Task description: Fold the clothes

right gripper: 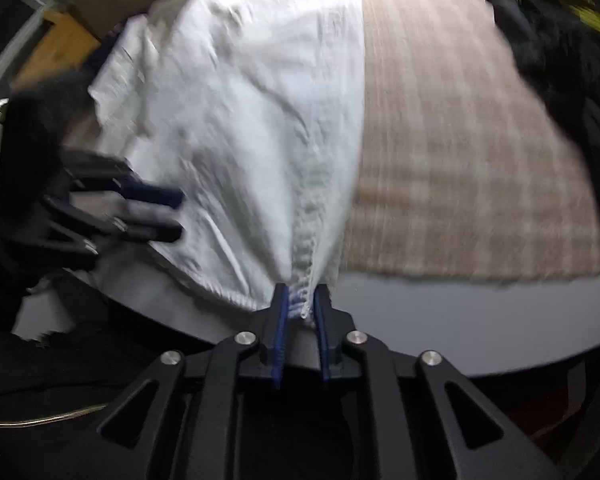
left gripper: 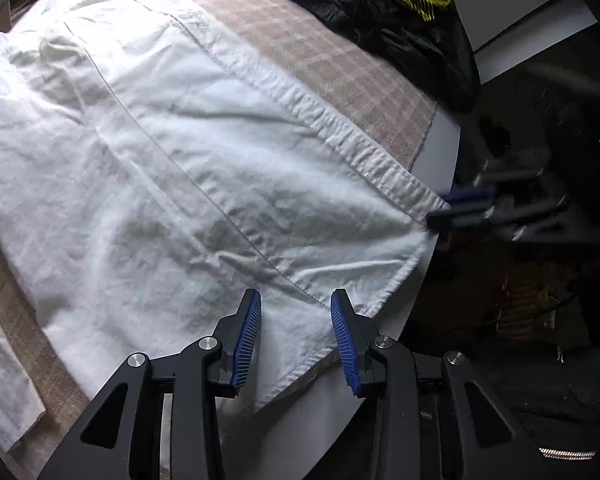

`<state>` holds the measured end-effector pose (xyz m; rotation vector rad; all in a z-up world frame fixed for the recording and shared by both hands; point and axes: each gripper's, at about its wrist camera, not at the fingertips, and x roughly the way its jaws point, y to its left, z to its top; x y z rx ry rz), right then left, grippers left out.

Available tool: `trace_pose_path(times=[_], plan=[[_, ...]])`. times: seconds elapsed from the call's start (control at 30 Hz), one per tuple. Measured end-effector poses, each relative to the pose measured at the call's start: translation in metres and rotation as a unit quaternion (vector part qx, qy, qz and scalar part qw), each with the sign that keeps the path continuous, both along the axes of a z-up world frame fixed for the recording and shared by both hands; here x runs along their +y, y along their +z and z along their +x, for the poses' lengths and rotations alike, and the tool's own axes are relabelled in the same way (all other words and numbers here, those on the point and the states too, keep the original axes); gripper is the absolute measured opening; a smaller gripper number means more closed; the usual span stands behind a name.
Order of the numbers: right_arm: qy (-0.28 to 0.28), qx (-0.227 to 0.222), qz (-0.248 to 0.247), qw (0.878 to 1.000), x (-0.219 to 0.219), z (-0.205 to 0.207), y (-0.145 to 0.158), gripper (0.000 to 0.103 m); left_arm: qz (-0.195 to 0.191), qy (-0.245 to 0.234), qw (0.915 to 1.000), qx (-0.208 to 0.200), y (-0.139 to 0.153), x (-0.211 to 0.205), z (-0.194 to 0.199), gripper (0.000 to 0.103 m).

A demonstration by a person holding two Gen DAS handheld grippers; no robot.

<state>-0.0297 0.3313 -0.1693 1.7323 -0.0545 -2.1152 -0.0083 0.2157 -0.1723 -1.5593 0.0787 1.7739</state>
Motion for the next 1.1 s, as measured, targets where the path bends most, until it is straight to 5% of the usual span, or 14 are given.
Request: trace_pose_path(times=[0.2, 0.37, 0.47, 0.57, 0.67, 0.8, 0.87, 0.97, 1.03, 1.07, 1.1], plan=[[-0.001, 0.146, 0.000, 0.989, 0.031, -0.104, 0.086, 0.026, 0.027, 0.026, 0.9989, 0.029, 0.020, 0.031, -0.012, 0.037], [0.032, 0.209, -0.039, 0.977, 0.024, -0.235, 0.104, 0.026, -0.010, 0.077, 0.9966, 0.028, 0.001, 0.067, -0.032, 0.037], [0.043, 0.233, -0.014, 0.971, 0.006, -0.315, 0.081, 0.026, -0.019, 0.137, 0.9903, 0.004, -0.010, 0.068, -0.039, 0.037], [0.041, 0.202, 0.002, 0.978, -0.002, -0.388, 0.040, 0.039, -0.008, 0.186, 0.9824, -0.011, -0.013, 0.064, -0.040, 0.038], [0.051, 0.183, 0.007, 0.982, -0.014, -0.440, 0.002, 0.040, -0.010, 0.220, 0.9751, -0.022, -0.015, 0.065, -0.041, 0.038], [0.068, 0.172, -0.016, 0.983, -0.023, -0.477, -0.020, 0.044, -0.022, 0.235, 0.9712, -0.030, -0.015, 0.070, -0.043, 0.040], [0.075, 0.173, -0.035, 0.981, -0.024, -0.486, -0.024, 0.058, -0.025, 0.242, 0.9692, -0.035, -0.015, 0.071, -0.044, 0.040], [0.105, 0.153, -0.073, 0.980, -0.029, -0.485, -0.032, 0.058, -0.032, 0.249, 0.9671, -0.039, -0.015, 0.073, -0.045, 0.040], [0.123, 0.159, -0.072, 0.977, -0.032, -0.480, -0.035, 0.051, -0.037, 0.254, 0.9656, -0.042, -0.015, 0.074, -0.046, 0.041], [0.126, 0.170, -0.063, 0.975, -0.032, -0.476, -0.033, 0.024, -0.038, 0.255, 0.9653, -0.043, -0.015, 0.076, -0.046, 0.042], [0.130, 0.177, -0.061, 0.974, -0.032, -0.473, -0.031, 0.010, -0.039, 0.255, 0.9652, -0.043, -0.015, 0.077, -0.046, 0.044]])
